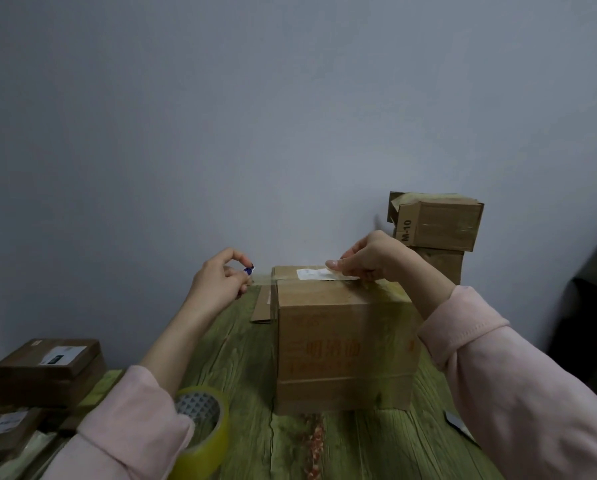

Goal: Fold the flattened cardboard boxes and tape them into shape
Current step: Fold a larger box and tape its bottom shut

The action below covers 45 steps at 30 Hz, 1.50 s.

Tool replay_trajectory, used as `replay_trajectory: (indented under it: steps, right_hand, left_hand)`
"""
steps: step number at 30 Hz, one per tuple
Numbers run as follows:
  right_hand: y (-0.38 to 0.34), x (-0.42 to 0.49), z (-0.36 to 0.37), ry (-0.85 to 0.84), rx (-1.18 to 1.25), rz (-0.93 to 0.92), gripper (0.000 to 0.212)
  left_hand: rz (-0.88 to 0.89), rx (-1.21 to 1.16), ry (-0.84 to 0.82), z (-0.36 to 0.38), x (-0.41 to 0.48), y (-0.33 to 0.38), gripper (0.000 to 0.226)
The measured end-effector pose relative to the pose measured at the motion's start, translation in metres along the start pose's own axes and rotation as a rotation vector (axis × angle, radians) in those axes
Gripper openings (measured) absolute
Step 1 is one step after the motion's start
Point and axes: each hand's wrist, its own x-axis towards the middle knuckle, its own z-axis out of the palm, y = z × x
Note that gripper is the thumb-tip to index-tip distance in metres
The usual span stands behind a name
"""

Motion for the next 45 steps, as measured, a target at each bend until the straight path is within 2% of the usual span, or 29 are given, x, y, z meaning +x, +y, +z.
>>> replay_trajectory:
  steps: [8,22,25,27,30,33,35,38,45]
  right_hand:
    - [0.001,0.009,0.002,-0.001,-0.080,0.033,0.074]
    - [0.005,0.008,0.012,0.135,-0.238,-0.022,0.068]
    - [0.009,0.007,0.006,0.139,-0.263,-0.020,0.059]
    - [0.012,0.002,0.004,0.234,-0.292,-0.115,0.044]
    - [0.006,-0.021,0.014,0.327,-0.234,-0.431,0.035]
    - [-0.011,-0.052,0.038,0.121,-0.345,-0.671,0.053]
    - [-0.015,-0.065,0.055,0.007,-0.473,-0.705,0.060]
    - [-0.013,-0.075,0.070,-0.008,-0.725,-0.702,0.061]
    - [-0.011,-0.076,0.074,0.058,-0.817,-0.681,0.066]
  left_hand:
    - [0.028,0.045,-0.019,0.001,0.002,-0.003,0.025]
    - [0.013,0.107,-0.006,0.012,-0.002,-0.019,0.021]
    - [0.029,0.123,0.005,0.016,-0.003,-0.020,0.021]
    - [0.038,0.128,0.012,0.018,-0.004,-0.021,0.021]
    - [0.042,0.126,0.013,0.023,-0.006,-0.024,0.020]
    - [0.046,0.097,0.017,0.027,-0.006,-0.026,0.019]
    - [0.053,0.077,0.018,0.030,-0.007,-0.026,0.019]
    - [0.026,0.088,0.038,0.029,-0.005,-0.030,0.022]
    - [0.014,0.048,0.090,0.022,0.000,-0.035,0.023]
